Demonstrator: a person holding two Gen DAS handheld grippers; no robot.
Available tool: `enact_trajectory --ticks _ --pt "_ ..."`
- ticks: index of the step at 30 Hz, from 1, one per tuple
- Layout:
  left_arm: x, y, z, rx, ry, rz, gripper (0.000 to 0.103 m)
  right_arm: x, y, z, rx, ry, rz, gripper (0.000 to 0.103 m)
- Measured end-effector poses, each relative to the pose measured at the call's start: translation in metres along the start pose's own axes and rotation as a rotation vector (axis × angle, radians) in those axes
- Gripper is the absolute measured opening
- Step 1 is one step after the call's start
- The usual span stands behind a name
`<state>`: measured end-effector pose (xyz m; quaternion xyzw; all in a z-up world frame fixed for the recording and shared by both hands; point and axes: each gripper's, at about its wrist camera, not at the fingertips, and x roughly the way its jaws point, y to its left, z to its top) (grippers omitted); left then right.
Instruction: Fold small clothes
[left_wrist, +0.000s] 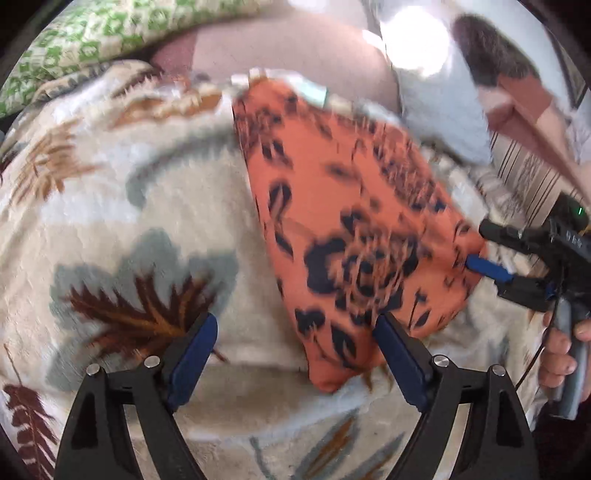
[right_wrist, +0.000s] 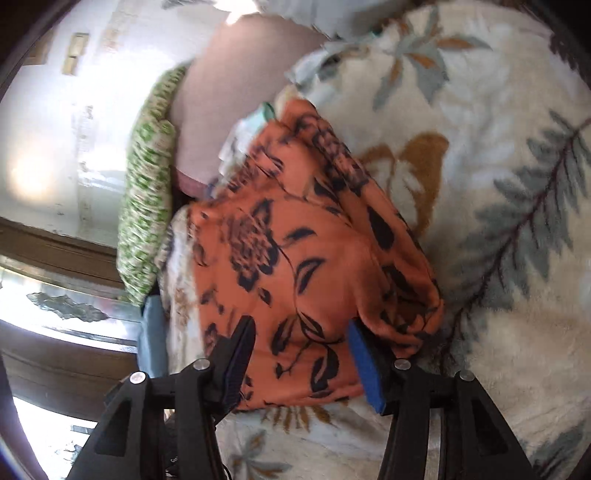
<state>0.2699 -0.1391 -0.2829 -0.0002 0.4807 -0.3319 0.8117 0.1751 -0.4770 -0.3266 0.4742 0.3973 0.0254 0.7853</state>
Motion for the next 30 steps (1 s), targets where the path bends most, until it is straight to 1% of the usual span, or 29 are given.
enact_trajectory --ticks 2,4,5,7,10,11,12,13,14,15,16,17,18,20,21,23,26,27,28,29,30 --pt "-0.012 0.004 0.009 -0.021 -0.075 -0.030 0.088 -0.009 0.010 0.006 -0.043 -0.031 0.044 0.056" --pt "-0.019 0.007 0.017 -0.052 -0.137 -0.078 0.088 -0.019 0.020 0.011 -0.091 -0.095 0.081 0.057" --pt "-0.019 0.007 0.022 -0.060 -0.150 -0.095 0.088 -0.021 0.024 0.013 -0.107 -0.117 0.099 0.057" --pt "-0.010 0.008 0.034 -0.077 -0.149 -0.104 0.088 -0.016 0.032 0.020 -0.126 -0.126 0.145 0.057" --pt "0.012 0.007 0.043 -0.122 -0.102 -0.068 0.088 0.008 0.045 0.029 -0.156 -0.118 0.152 0.057" --pt "0.022 0.006 0.044 -0.122 -0.060 -0.032 0.088 0.014 0.047 0.030 -0.159 -0.111 0.144 0.057" --pt "0.036 0.006 0.043 -0.119 0.010 0.013 0.088 0.023 0.046 0.031 -0.151 -0.096 0.119 0.057" --pt "0.046 0.010 0.040 -0.138 0.039 0.005 0.089 0.030 0.042 0.032 -0.132 -0.072 0.081 0.058" --pt "0.045 0.012 0.040 -0.155 0.018 -0.011 0.091 0.041 0.035 0.034 -0.103 -0.033 0.035 0.058" --pt "0.044 0.012 0.042 -0.154 0.022 -0.008 0.091 0.049 0.026 0.034 -0.074 -0.004 0.023 0.058" --pt "0.042 0.010 0.045 -0.145 0.031 -0.002 0.091 0.050 0.021 0.034 -0.061 -0.015 0.051 0.058" --pt "0.038 0.008 0.047 -0.133 0.022 0.000 0.091 0.048 0.020 0.036 -0.053 -0.016 0.066 0.058" --pt "0.032 0.006 0.049 -0.120 -0.003 0.014 0.091 0.046 0.022 0.036 -0.049 -0.008 0.068 0.058" --pt "0.017 0.004 0.050 -0.097 -0.053 0.051 0.091 0.039 0.025 0.035 -0.055 -0.030 0.094 0.058" --pt "0.009 0.002 0.051 -0.088 -0.078 0.054 0.091 0.035 0.026 0.034 -0.057 -0.045 0.113 0.058" --pt "-0.002 -0.004 0.059 -0.074 -0.106 0.083 0.091 0.030 0.026 0.034 -0.063 -0.057 0.148 0.058" --pt "-0.003 -0.013 0.086 -0.063 -0.119 0.147 0.091 0.019 0.022 0.036 -0.062 -0.104 0.119 0.058" --pt "0.000 -0.015 0.094 -0.064 -0.124 0.169 0.091 0.015 0.020 0.036 -0.063 -0.118 0.114 0.054" --pt "0.005 -0.019 0.105 -0.060 -0.125 0.192 0.091 0.012 0.018 0.036 -0.065 -0.128 0.087 0.036" --pt "0.015 -0.025 0.113 -0.048 -0.117 0.220 0.091 0.011 0.018 0.037 -0.074 -0.123 0.056 0.027" --pt "0.028 -0.028 0.122 -0.033 -0.095 0.270 0.091 0.012 0.016 0.037 -0.079 -0.112 0.032 0.024"
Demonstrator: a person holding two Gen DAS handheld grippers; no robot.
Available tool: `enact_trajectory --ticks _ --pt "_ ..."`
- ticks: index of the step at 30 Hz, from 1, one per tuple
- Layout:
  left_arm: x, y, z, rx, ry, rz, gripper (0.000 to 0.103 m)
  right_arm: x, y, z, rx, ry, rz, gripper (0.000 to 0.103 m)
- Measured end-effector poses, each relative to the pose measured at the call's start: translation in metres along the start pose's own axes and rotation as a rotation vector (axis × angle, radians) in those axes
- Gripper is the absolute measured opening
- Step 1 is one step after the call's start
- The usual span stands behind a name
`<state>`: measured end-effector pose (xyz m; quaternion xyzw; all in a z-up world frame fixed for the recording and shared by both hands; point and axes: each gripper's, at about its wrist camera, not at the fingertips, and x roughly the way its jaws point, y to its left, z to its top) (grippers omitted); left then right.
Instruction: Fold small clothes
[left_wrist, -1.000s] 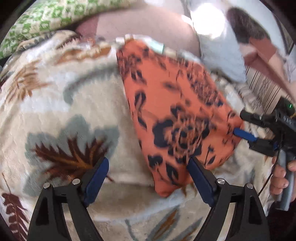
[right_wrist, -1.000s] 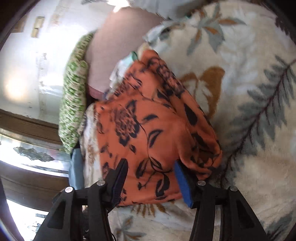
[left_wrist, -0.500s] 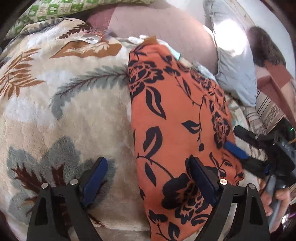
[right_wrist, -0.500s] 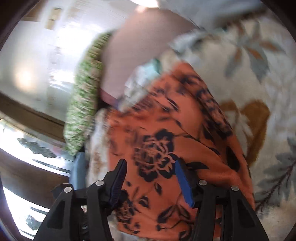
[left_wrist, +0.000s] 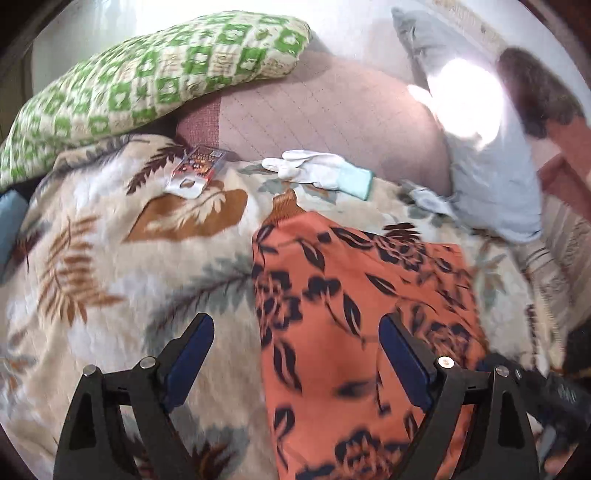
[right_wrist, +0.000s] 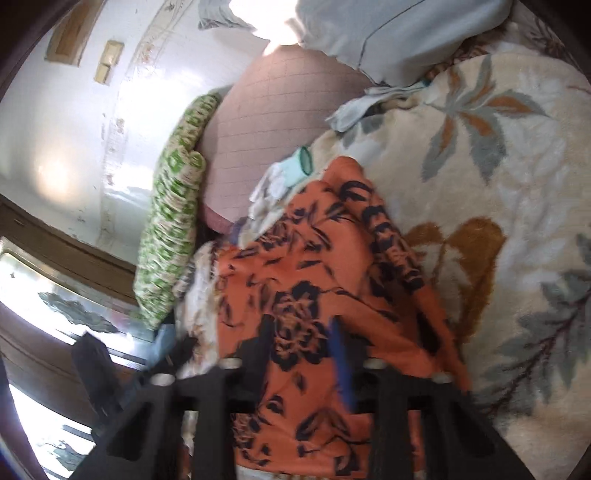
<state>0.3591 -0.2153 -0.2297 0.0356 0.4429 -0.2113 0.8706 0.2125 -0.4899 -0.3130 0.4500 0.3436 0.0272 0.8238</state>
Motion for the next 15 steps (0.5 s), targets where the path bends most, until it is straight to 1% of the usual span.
enact_trajectory --ticks 2,3,4,5,6,7,9,11,13,14,15 --pt "0.027 -0.009 0.007 0.042 0.062 0.081 0.091 0.006 -0.008 0.000 0.018 0.039 -0.019 0.022" --pt "0.048 -0.012 0.008 0.065 0.123 0.118 0.091 0.008 -0.015 0.000 0.039 0.058 -0.025 0.019" --pt "0.062 -0.012 0.006 0.065 0.169 0.130 0.092 0.011 -0.022 0.000 0.062 0.074 -0.024 0.017" --pt "0.073 -0.008 0.004 0.038 0.198 0.120 0.093 0.013 -0.025 0.000 0.070 0.081 -0.020 0.014" --pt "0.075 -0.005 0.004 0.006 0.200 0.099 0.093 0.014 -0.027 0.001 0.071 0.085 -0.016 0.013" --pt "0.075 -0.004 0.006 -0.006 0.205 0.099 0.093 0.014 -0.029 0.002 0.076 0.090 -0.010 0.013" --pt "0.068 -0.009 0.010 0.027 0.193 0.127 0.092 0.015 -0.032 0.003 0.089 0.099 0.005 0.013" --pt "0.049 -0.012 0.011 0.031 0.152 0.131 0.091 0.012 -0.032 0.005 0.085 0.102 0.018 0.013" --pt "0.026 -0.013 0.006 0.022 0.123 0.094 0.091 0.004 -0.028 0.008 0.068 0.072 0.035 0.014" --pt "0.012 -0.012 0.001 0.020 0.104 0.095 0.091 -0.002 -0.025 0.009 0.057 0.052 0.040 0.018" --pt "0.003 -0.014 -0.001 0.021 0.089 0.110 0.091 -0.008 -0.022 0.011 0.048 0.034 0.049 0.018"
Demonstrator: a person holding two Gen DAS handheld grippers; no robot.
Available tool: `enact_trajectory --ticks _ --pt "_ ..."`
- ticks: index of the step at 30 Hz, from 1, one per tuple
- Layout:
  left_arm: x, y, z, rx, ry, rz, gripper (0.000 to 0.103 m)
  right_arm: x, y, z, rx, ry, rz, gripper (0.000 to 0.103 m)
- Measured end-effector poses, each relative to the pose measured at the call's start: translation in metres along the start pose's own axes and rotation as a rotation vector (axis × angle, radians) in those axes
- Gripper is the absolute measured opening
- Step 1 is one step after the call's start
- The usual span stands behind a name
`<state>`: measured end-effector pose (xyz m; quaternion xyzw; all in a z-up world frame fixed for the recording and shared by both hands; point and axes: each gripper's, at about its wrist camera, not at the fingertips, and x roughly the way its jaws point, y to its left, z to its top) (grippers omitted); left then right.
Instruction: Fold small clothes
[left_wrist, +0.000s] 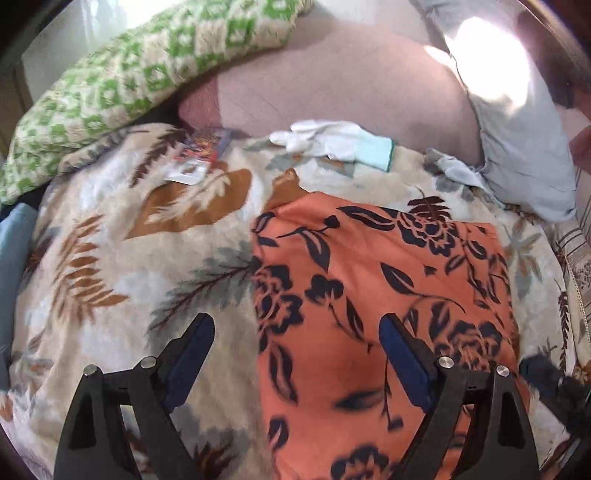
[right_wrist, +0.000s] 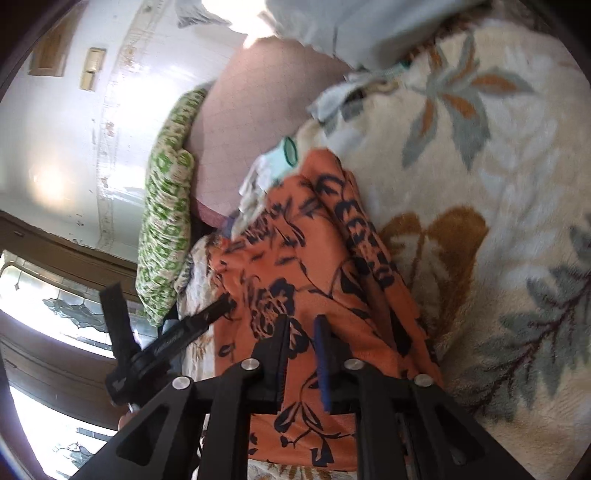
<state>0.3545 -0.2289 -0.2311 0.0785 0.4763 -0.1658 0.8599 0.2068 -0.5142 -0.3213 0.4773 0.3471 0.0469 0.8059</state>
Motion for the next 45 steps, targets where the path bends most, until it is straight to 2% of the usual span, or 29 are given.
enact_trajectory --ticks 3,5,8,11,12,13,14,15,19,26,33,40,45 --pt "-0.031 0.000 -0.019 0.032 -0.070 0.051 0.091 -0.012 0.006 0.002 -0.007 -0.015 0.029 0.018" --pt "-0.046 0.000 -0.030 0.058 -0.114 0.091 0.091 -0.019 0.012 0.001 -0.036 -0.027 0.004 0.019" --pt "-0.065 0.002 -0.045 0.083 -0.173 0.111 0.091 -0.025 0.018 0.002 -0.062 -0.040 0.004 0.019" --pt "-0.075 0.004 -0.054 0.098 -0.195 0.123 0.092 -0.031 0.022 0.001 -0.091 -0.069 -0.026 0.023" --pt "-0.077 0.006 -0.056 0.096 -0.193 0.116 0.092 -0.031 0.024 0.000 -0.096 -0.081 -0.041 0.031" --pt "-0.078 0.009 -0.057 0.093 -0.187 0.111 0.092 -0.032 0.023 0.001 -0.092 -0.087 -0.054 0.052" --pt "-0.080 0.010 -0.058 0.089 -0.185 0.115 0.092 -0.033 0.023 0.000 -0.083 -0.092 -0.060 0.065" --pt "-0.082 0.010 -0.061 0.088 -0.190 0.119 0.092 -0.034 0.023 0.000 -0.075 -0.110 -0.057 0.074" --pt "-0.084 0.018 -0.066 0.083 -0.198 0.113 0.092 -0.033 0.027 0.000 -0.098 -0.120 -0.060 0.074" --pt "-0.073 0.033 -0.065 0.039 -0.212 0.087 0.092 -0.021 0.029 -0.004 -0.152 -0.108 -0.147 0.074" --pt "-0.053 0.040 -0.060 0.037 -0.186 0.086 0.092 -0.019 0.020 0.000 -0.156 -0.132 -0.186 0.074" --pt "-0.044 0.038 -0.053 0.045 -0.190 0.086 0.092 -0.015 0.014 0.003 -0.151 -0.129 -0.182 0.074" --pt "-0.038 0.035 -0.053 0.046 -0.176 0.081 0.092 -0.021 0.027 0.002 -0.179 -0.154 -0.119 0.074"
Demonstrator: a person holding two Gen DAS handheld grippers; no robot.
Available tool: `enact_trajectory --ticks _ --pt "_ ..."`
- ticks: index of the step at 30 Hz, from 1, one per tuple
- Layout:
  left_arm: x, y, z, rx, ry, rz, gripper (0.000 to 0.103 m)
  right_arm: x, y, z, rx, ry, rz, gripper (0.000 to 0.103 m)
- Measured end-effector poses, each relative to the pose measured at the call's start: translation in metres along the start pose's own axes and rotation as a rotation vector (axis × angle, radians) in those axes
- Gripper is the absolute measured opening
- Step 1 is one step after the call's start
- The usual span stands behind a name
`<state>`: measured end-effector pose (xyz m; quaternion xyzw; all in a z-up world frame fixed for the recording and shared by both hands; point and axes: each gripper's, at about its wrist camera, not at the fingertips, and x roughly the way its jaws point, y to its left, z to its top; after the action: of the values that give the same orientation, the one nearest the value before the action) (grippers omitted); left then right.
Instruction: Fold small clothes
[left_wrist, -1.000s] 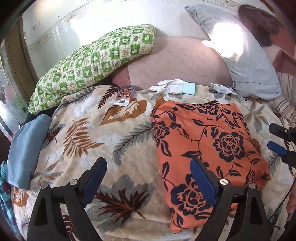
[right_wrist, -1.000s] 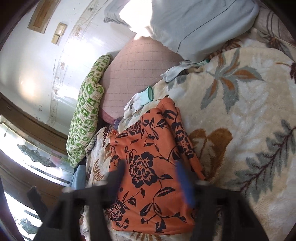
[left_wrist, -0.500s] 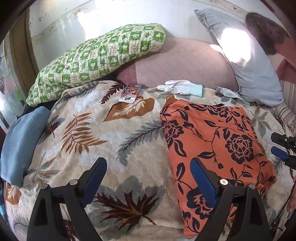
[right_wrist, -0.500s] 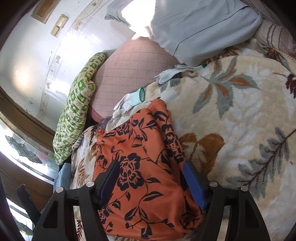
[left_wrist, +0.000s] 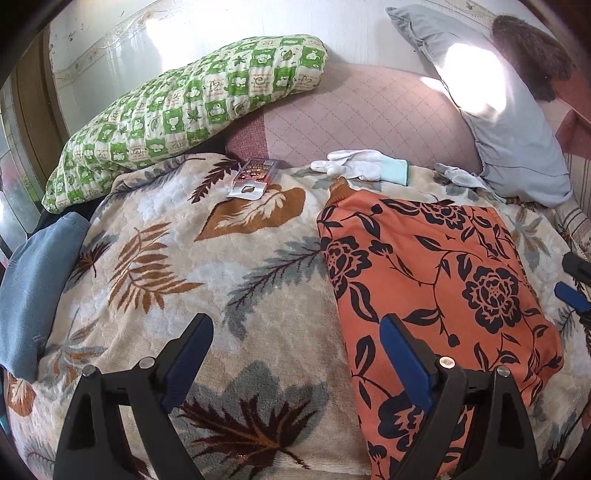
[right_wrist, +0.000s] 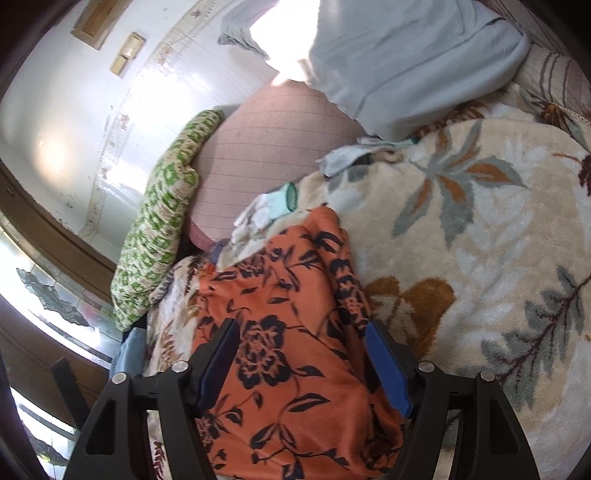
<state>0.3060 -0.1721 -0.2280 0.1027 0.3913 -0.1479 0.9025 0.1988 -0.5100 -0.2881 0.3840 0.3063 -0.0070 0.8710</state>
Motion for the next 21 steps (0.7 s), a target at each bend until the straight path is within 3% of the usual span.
enact_trajectory --ticks 6,10,13,17,21 --pt "0.002 -0.002 -0.003 0.019 0.000 0.006 0.092 -0.005 0.024 -0.002 -0.045 -0.013 0.107 0.074" --pt "0.011 0.000 -0.007 0.018 0.027 0.013 0.092 0.005 0.040 -0.008 -0.070 0.030 0.161 0.074" --pt "0.017 0.000 -0.010 0.018 0.037 0.022 0.092 0.022 0.046 -0.016 -0.084 0.094 0.127 0.074" --pt "0.030 -0.003 -0.017 0.023 0.067 0.020 0.092 0.056 0.034 -0.029 -0.054 0.218 -0.016 0.074" --pt "0.032 0.006 -0.013 -0.013 0.086 -0.012 0.092 0.045 0.038 -0.024 -0.068 0.185 0.022 0.074"
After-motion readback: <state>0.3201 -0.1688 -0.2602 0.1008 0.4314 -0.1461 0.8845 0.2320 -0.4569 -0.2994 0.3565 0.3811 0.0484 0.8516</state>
